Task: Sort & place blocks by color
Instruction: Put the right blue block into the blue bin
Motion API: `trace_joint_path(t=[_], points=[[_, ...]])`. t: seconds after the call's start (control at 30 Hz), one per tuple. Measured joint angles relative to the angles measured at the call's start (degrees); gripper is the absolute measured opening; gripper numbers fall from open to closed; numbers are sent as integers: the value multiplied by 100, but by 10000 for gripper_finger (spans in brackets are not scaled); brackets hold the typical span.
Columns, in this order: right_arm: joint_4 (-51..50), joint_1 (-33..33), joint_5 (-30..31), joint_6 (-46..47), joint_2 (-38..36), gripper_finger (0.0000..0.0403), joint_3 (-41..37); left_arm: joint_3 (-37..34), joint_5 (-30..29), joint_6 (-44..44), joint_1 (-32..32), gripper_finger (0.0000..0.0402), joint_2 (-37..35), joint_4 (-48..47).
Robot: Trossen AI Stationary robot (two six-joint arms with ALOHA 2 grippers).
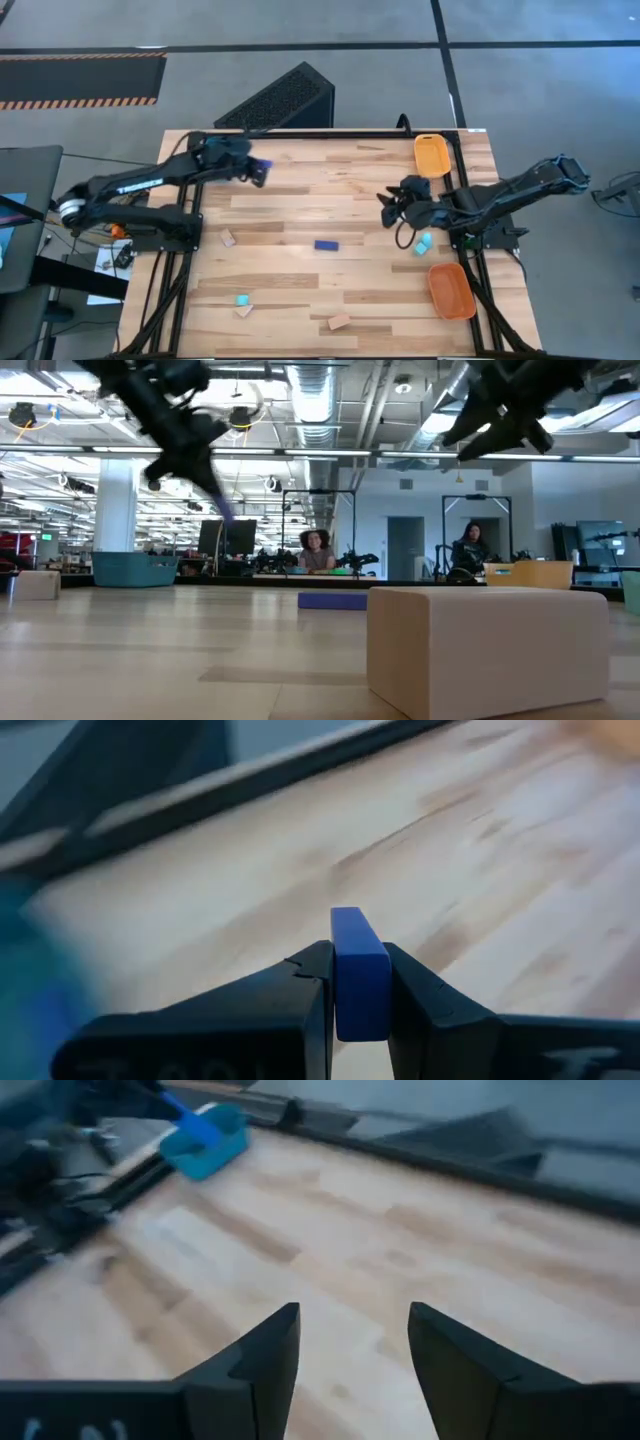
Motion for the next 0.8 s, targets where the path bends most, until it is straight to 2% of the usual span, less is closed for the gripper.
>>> trace_joint_path(t=[0.1, 0.2, 0.33, 0.43, 0.6, 0.7, 0.8], points=[[366, 52, -82, 38, 36, 200, -177, -100, -301, -112, 290, 28, -462, -596], [471, -44, -133, 46, 279, 195, -229, -98, -683, -102, 614, 28, -628, -772], [831, -241, -154, 34, 687, 192, -228, -92, -867, -289, 1147, 29, -536, -1077], [1332, -374, -453, -9, 925, 192, -226, -105, -1115, -544, 1442, 29, -360, -1527], [1824, -390, -900, -115, 1125, 190, -217, -249, -1520, -738, 1714, 30, -316, -1585], [1783, -267, -882, 34, 1122, 190, -226, -423, -1524, -724, 1923, 31, -314, -1460], [1725, -156, -882, 111, 1121, 191, -226, -572, -1262, -609, 2104, 31, -306, -1284]])
